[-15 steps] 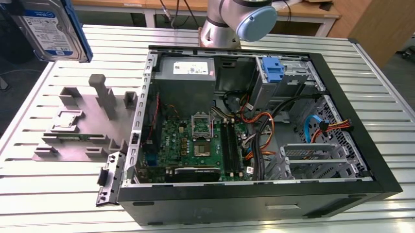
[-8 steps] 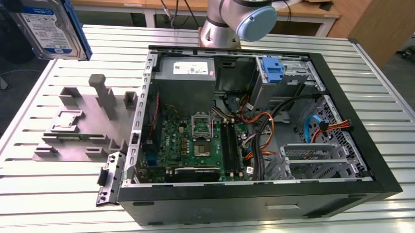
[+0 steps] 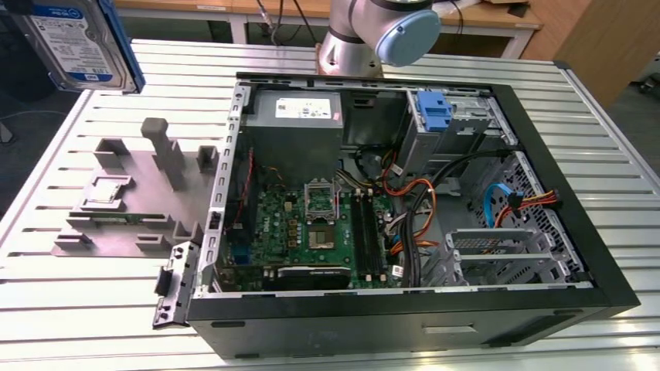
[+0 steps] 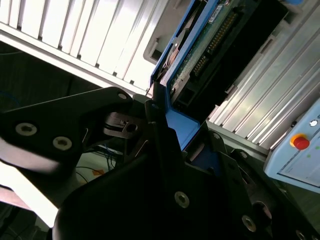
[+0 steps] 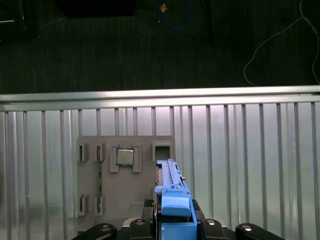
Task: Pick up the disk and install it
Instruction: 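Pick up the disk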
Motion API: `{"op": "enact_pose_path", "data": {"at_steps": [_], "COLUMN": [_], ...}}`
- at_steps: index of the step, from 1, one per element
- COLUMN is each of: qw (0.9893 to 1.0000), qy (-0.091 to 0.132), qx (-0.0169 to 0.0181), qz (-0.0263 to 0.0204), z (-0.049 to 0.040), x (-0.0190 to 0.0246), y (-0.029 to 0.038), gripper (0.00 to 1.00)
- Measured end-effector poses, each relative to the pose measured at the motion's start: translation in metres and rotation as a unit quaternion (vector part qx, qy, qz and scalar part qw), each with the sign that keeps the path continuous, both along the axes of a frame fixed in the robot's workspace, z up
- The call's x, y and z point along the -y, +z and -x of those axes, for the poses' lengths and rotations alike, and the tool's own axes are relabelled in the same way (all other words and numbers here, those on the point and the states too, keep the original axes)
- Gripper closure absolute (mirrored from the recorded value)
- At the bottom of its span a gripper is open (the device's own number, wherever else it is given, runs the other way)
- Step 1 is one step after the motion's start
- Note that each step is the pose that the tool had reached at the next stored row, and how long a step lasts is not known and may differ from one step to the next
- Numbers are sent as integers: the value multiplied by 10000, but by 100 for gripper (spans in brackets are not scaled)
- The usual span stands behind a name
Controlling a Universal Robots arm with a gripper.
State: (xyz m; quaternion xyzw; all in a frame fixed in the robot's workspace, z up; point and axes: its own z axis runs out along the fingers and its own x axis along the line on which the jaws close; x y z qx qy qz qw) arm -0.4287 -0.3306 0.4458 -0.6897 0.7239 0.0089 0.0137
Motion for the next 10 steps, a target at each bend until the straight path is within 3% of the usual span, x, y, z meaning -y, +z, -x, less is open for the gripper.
{"op": "enact_pose_path", "data": {"at_steps": [10], "qw": [10000], "qy": [0], "qx": [0], "qz": [0], "z": [0], "x": [0], "y": [77], "gripper": [63]}}
